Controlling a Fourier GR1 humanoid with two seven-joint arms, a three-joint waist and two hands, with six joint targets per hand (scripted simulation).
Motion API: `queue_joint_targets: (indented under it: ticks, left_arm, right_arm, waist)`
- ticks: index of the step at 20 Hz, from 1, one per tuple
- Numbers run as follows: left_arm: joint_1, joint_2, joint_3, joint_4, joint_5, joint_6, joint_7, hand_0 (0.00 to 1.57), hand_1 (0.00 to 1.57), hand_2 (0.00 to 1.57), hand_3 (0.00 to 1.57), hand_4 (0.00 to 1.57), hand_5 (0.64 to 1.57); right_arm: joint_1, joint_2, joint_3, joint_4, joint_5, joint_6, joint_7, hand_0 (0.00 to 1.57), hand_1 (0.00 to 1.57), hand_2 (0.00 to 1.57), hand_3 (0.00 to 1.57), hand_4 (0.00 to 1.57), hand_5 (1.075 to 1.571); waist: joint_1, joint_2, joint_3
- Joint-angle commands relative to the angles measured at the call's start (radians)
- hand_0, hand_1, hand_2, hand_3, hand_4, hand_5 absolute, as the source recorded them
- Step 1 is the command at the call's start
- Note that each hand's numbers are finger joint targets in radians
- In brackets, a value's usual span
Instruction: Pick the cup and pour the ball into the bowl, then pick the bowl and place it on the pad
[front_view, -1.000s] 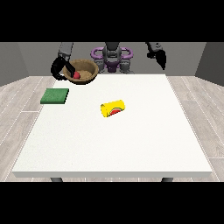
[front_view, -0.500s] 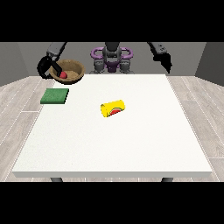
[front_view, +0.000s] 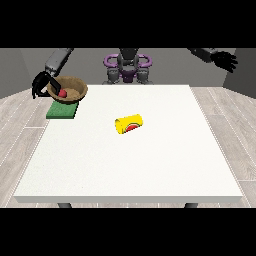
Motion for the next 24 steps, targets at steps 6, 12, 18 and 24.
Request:
queue_joint_targets:
  ticks: [6, 12, 18, 24]
  left_arm:
    - [-0.016, 0.106, 0.077, 0.109, 0.059, -0.099, -0.042, 0.00, 0.00, 0.00, 0.00, 1.19, 1.557]
    - [-0.015, 0.143, 0.094, 0.100, 0.063, -0.118, -0.082, 0.00, 0.00, 0.00, 0.00, 1.18, 1.551]
    - [0.030, 0.095, 0.047, 0.095, 0.026, -0.104, -0.084, 0.00, 0.00, 0.00, 0.00, 1.18, 1.550]
    - [-0.045, -0.053, -0.096, -0.058, 0.008, 0.012, 0.135, 0.00, 0.00, 0.00, 0.00, 0.90, 1.559]
  right_arm:
    - [-0.049, -0.036, -0.058, 0.055, -0.031, -0.012, -0.009, 1.57, 1.57, 1.57, 0.00, 0.69, 1.567]
    - [-0.036, -0.058, -0.082, 0.126, -0.022, -0.064, -0.026, 0.85, 0.85, 0.88, 1.10, 0.00, 1.513]
    - [-0.065, -0.076, -0.072, 0.136, -0.037, 0.015, 0.019, 0.00, 0.00, 0.18, 0.12, 0.00, 1.392]
    - [-0.146, -0.097, -0.026, 0.150, 0.004, 0.022, 0.137, 0.00, 0.00, 0.00, 0.00, 0.00, 1.356]
  waist:
    - [0.009, 0.054, 0.0003]
    - [0.021, 0.090, 0.0006]
    - [0.026, 0.021, 0.0006]
    - [0.036, -0.144, 0.0010]
